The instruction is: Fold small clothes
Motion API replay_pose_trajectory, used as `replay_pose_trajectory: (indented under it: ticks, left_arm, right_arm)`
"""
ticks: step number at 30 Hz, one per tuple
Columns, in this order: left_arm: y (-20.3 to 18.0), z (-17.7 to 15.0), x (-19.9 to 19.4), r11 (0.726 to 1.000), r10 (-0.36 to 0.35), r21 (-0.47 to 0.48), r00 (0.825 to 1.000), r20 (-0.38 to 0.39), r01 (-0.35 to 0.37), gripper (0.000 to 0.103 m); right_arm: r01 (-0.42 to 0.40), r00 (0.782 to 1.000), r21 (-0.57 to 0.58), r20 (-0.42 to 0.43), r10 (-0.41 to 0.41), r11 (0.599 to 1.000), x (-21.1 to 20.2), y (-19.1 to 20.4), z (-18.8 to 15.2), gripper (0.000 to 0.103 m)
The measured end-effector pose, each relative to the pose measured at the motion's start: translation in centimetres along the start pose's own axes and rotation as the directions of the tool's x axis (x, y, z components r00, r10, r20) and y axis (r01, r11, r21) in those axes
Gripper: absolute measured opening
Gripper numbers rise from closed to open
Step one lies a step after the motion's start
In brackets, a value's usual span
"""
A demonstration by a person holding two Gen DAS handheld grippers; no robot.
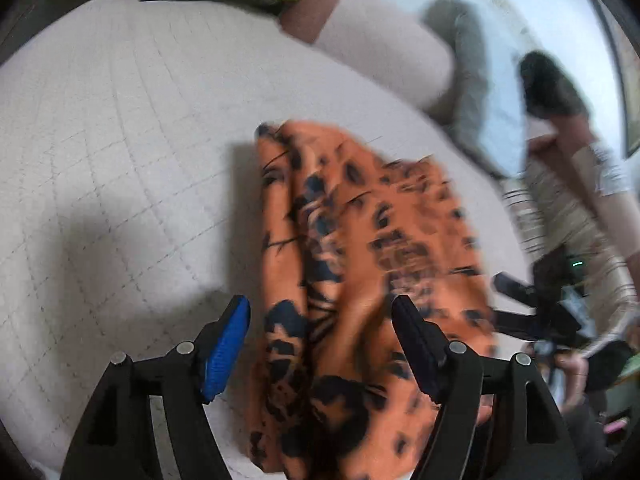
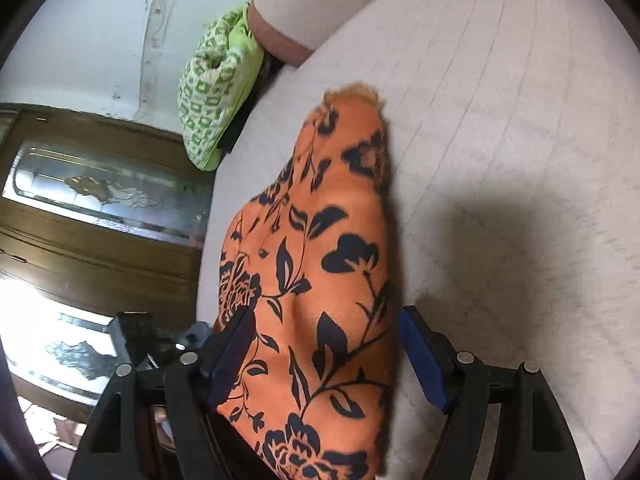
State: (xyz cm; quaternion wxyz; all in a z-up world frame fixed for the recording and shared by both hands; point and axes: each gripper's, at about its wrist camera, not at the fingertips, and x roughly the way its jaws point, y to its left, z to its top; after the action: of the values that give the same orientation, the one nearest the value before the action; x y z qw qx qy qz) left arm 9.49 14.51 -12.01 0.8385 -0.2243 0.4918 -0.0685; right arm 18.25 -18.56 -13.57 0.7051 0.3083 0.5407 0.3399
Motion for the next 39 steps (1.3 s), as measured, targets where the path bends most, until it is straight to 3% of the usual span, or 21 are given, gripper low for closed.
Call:
replay_pose_trajectory:
  ticks: [3, 5, 6, 8, 11, 17, 23, 26, 31, 34, 36, 39]
  left_arm:
    - [0.0, -0.2, 1.2, 1.0, 0.012, -0.007, 1.0, -0.021, -0.012, 0.074]
    - [0.1, -0.1, 1.4, 0.999, -0.048, -0.019, 0.998, -0.037, 0.047, 0.048]
    - [0.3, -0.1, 1.5, 0.997, -0.064, -0.036, 0.997, -0.042, 0.063, 0.046]
    - [-0.2, -0.1, 1.5, 0.999, -0.047, -0.014, 0.998, -0.036, 0.047, 0.032]
    - [-2.4, -0.1, 0.7, 0.998, 0.01, 0.058, 1.0, 0.0, -0.01, 0.026]
    - [-7.4, 2.1, -1.9, 0.989, -0.03, 0.149, 0.994, 0.103, 0.014, 0.025]
    - [-13.3, 6.4, -1.7, 0.975, -0.108, 0.213, 0.98, 0.166, 0.071, 0.026]
    - [-15.4, 7.6, -0.3, 0.97, -0.114, 0.23, 0.979, 0.168, 0.074, 0.026]
    - [-15.0, 7.3, 2.6, 0.976, -0.078, 0.213, 0.989, 0.123, 0.051, 0.027]
    - [-14.0, 6.5, 6.5, 0.985, -0.035, 0.169, 0.998, 0.046, 0.027, 0.027]
    - [-12.8, 5.4, 9.5, 0.989, 0.033, 0.144, 0.999, -0.018, -0.03, 0.028]
    - [-12.4, 4.9, 9.5, 0.989, 0.026, 0.142, 1.0, 0.01, -0.027, 0.034]
  right_arm:
    - [0.028, 1.0, 0.043, -0.001, -0.028, 0.999, 1.7, -0.8, 0.0, 0.077]
    - [0.031, 0.999, -0.011, -0.037, -0.031, 0.999, 2.6, 0.3, -0.4, 0.072]
    - [0.059, 0.996, -0.042, -0.058, -0.061, 0.997, 3.2, 1.0, -0.5, 0.066]
    - [0.128, 0.989, -0.103, -0.062, -0.135, 0.986, 3.8, 2.0, -0.9, 0.05]
    - [0.172, 0.983, -0.148, -0.042, -0.18, 0.974, 3.4, 2.8, -1.2, 0.04]
    - [0.201, 0.979, -0.264, 0.026, -0.201, 0.943, 0.5, 5.9, -0.6, 0.036]
    - [0.221, 0.973, -0.338, 0.142, -0.182, 0.915, -6.5, 8.7, 3.6, 0.036]
    - [0.24, 0.966, -0.347, 0.181, -0.186, 0.907, -9.3, 8.7, 6.3, 0.036]
    - [0.271, 0.958, -0.317, 0.184, -0.221, 0.909, -9.9, 5.4, 9.2, 0.036]
    - [0.28, 0.958, -0.258, 0.142, -0.25, 0.925, -8.1, 1.9, 9.4, 0.036]
    - [0.312, 0.95, -0.217, 0.1, -0.297, 0.925, -5.4, -0.9, 9.3, 0.036]
    - [0.348, 0.937, -0.157, 0.069, -0.341, 0.924, -3.9, -4.2, 8.8, 0.05]
